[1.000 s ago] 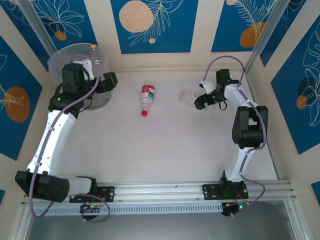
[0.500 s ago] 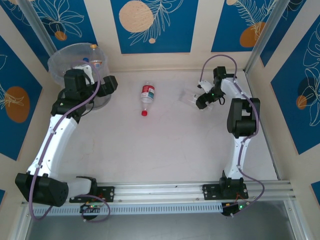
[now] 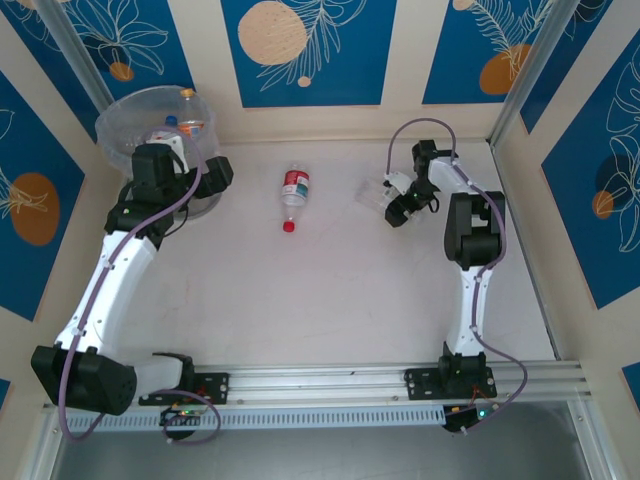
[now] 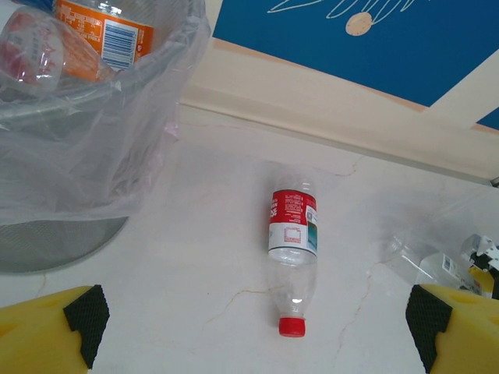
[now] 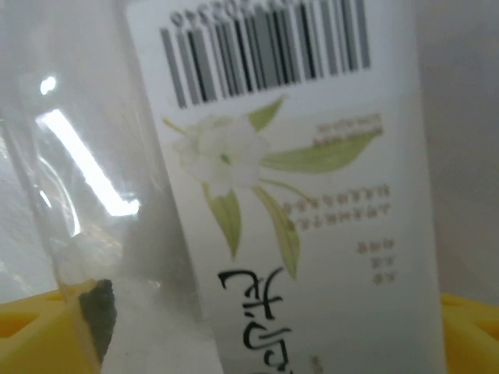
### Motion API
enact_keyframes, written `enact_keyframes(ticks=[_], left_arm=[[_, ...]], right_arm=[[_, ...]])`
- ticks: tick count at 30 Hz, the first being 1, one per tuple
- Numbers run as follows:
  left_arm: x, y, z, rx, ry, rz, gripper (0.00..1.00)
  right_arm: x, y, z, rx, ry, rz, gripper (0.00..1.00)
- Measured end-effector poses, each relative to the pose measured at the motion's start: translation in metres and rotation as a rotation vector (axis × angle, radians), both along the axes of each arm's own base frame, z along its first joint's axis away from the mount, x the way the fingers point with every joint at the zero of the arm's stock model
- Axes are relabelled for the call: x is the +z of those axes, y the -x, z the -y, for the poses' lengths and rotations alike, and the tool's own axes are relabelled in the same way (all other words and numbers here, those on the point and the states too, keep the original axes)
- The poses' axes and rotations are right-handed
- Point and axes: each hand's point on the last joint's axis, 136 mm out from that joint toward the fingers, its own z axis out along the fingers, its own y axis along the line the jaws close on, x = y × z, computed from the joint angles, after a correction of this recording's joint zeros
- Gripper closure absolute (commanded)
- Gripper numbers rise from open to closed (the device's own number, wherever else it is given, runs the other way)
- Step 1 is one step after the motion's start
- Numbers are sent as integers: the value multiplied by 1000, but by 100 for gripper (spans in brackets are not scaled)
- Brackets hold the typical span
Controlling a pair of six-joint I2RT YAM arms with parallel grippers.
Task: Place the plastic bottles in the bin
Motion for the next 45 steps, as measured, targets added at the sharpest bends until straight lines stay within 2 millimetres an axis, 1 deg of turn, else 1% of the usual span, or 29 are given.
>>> enact_keyframes(ticks=[4, 7, 10, 16, 18, 20, 22, 24, 28, 33, 35, 39, 42, 45], left_arm=[[0, 0, 0, 0, 0, 0, 1], [-1, 0, 0, -1, 0, -1, 1], [-2, 1, 0, 0, -1, -4, 1], [-7, 2, 1, -4, 0, -14, 1], [-7, 2, 5, -26, 12, -18, 1], [-10, 2, 12, -60, 35, -30, 1], [-14, 2, 20, -95, 66, -50, 1], [-18, 1, 28, -129, 101, -69, 1], [-24, -1, 48, -196, 156, -96, 1], [-34, 0, 84, -281, 196, -131, 1], [-39, 0, 99, -311, 209, -145, 1], [-50, -4, 121, -346, 230, -169, 1], [-61, -9, 133, -358, 253, -197, 1], [-71, -11, 144, -372, 268, -222, 1]], right_arm=[[-4, -4, -6, 12, 0, -4, 14], [-7, -5, -5, 16, 12, -4, 19], [-7, -5, -5, 16, 12, -2, 28], [-5, -4, -5, 11, 15, -2, 39], [-5, 0, -5, 2, 14, -13, 43], [-3, 8, -5, -11, 13, -27, 46], [-2, 17, -6, -25, 11, -38, 50], [3, 29, -8, -39, 11, -47, 54], [16, 43, -14, -70, 1, -22, 57], [38, 56, -29, -124, -36, 61, 58], [48, 60, -39, -153, -59, 98, 59], [65, 57, -61, -200, -109, 157, 60], [69, 59, -81, -220, -135, 177, 58], [66, 68, -105, -217, -156, 184, 58]])
